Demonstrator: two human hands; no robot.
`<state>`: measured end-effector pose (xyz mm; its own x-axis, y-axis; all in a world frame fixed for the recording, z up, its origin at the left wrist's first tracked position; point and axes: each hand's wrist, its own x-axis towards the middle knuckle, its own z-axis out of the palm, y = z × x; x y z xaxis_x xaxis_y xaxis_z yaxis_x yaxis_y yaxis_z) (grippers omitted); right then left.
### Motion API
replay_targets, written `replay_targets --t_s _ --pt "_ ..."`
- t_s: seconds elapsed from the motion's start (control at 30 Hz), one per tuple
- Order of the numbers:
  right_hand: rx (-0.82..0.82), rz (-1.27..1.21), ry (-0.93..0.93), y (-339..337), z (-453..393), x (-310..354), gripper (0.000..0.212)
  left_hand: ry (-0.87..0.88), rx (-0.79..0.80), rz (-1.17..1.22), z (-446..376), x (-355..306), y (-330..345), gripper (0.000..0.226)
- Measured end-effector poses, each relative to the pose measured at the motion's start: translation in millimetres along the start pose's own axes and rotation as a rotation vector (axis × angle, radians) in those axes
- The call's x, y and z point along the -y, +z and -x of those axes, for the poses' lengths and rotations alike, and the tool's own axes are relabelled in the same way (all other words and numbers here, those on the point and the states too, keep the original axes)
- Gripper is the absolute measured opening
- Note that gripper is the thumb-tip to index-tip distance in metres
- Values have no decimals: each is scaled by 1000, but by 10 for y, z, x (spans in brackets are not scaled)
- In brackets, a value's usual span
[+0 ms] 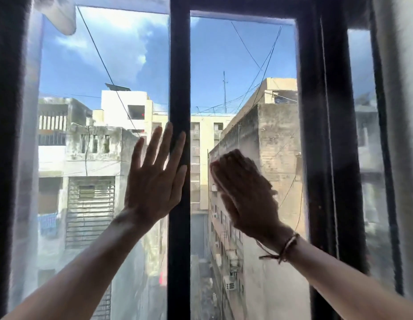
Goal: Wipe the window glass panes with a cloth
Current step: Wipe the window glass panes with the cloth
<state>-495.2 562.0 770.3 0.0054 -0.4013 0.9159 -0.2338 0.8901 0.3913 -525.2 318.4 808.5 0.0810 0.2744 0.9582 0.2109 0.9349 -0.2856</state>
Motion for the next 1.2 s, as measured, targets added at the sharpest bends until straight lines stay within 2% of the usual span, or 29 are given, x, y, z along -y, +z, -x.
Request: replay_targets --t_s 0.07,0.1,0.13,0.2,0.23,0.27,0.3,0.37,0.4,0.43,0.47,0.57,0.6,0.63,0.7,0.73,0.77,0.8,0.87,0.9,0.93,0.97,1.0,1.03,1.07,1.1,1.13,1.2 --pt "181 -8 -341 -46 350 18 59 -10 5 1 7 8 7 63" --pt "177 2 -387 -122 332 -156 58 -11 13 13 21 -2 5 63" --pt "139 11 -309 -199 206 -332 55 -13 15 27 32 -21 3 63" --pt "-35 -4 93 -295 -133 -561 47 -13 14 35 27 -32 13 63" --pt "-93 -11 291 -297 -258 -509 51 -18 12 31 19 -26 14 63" --pt "-111 -3 375 -238 -269 -357 54 -21 7 29 18 -26 18 63" --pt "-76 -1 311 -129 -171 -153 55 -21 2 22 19 -20 23 63" --pt "123 -18 -167 -20 177 130 57 -21 -1 8 23 -4 20 63" --pt "185 -11 -348 -50 200 38 56 -21 -1 6 18 -2 17 62" --pt "165 14 -409 -114 106 -151 55 -20 4 10 21 -10 20 62" --pt "105 42 -323 -157 -46 -311 53 -19 7 19 32 -19 22 62" --pt "-143 9 334 -223 -516 -437 51 -30 16 15 43 -38 14 63" --pt "-154 11 358 -164 -544 -322 53 -26 18 16 35 -42 16 63" --pt "-102 3 223 -89 -499 -178 55 -24 20 13 36 -34 19 63" --pt "137 5 -280 -52 -298 -79 54 -26 18 -3 38 -11 22 64" --pt "172 11 -420 -119 -373 -254 52 -26 17 -10 33 -6 23 64" --pt "127 30 -409 -194 -536 -469 50 -27 19 -8 34 -15 22 64" --pt "40 42 -238 -271 -748 -673 47 -27 21 2 38 -23 17 63" --pt "-141 29 281 -447 -1199 -877 43 -38 27 9 34 -37 5 63" --pt "-170 51 357 -417 -1286 -837 41 -40 29 9 28 -49 3 63" --pt "-155 70 243 -328 -1296 -704 39 -36 30 6 20 -47 1 63" --pt "-80 67 18 -209 -1214 -525 43 -30 29 0 18 -34 -3 63" --pt "66 42 -233 -120 -1056 -366 49 -31 23 -7 15 -19 -8 63" --pt "145 44 -407 -82 -970 -344 51 -27 23 -16 4 -4 -6 63" --pt "159 56 -485 -107 -980 -434 50 -21 30 -22 2 0 -12 63" --pt "106 79 -436 -112 -1035 -556 47 -18 39 -22 2 -8 -33 62" --pt "21 84 -257 -128 -1084 -649 44 -15 44 -25 -3 -11 -54 62" --pt "-171 58 218 -122 -1058 -538 44 -19 51 -38 -4 8 -53 62"
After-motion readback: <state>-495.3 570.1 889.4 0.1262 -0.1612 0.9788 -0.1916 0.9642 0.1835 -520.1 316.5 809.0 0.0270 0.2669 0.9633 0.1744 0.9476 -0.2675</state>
